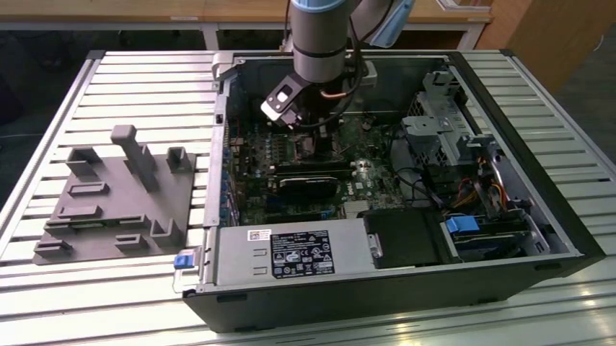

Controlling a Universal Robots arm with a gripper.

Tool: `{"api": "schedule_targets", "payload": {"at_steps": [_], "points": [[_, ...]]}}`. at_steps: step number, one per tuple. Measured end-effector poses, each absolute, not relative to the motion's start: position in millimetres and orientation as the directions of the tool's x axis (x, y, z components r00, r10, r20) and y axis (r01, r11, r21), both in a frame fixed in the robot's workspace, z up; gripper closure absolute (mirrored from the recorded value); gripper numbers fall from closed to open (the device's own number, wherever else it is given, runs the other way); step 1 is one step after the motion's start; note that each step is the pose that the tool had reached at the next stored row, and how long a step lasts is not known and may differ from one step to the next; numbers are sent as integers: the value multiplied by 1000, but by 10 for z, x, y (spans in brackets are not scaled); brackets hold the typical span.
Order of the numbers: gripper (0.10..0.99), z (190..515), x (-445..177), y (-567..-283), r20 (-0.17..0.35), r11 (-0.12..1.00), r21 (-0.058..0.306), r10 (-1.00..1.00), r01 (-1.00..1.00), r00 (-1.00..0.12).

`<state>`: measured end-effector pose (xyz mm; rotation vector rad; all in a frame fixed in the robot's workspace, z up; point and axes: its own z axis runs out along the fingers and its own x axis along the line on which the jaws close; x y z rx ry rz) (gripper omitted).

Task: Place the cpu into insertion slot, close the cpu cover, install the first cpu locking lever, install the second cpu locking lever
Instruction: 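Place the cpu into insertion slot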

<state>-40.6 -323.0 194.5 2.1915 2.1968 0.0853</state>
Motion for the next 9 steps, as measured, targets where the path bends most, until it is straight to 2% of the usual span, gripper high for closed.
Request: {"api": "schedule_targets", "payload": {"at_steps": [9], "points": [[545, 1926, -407, -3224, 12, 2, 63, 1000, 998, -3]]}}
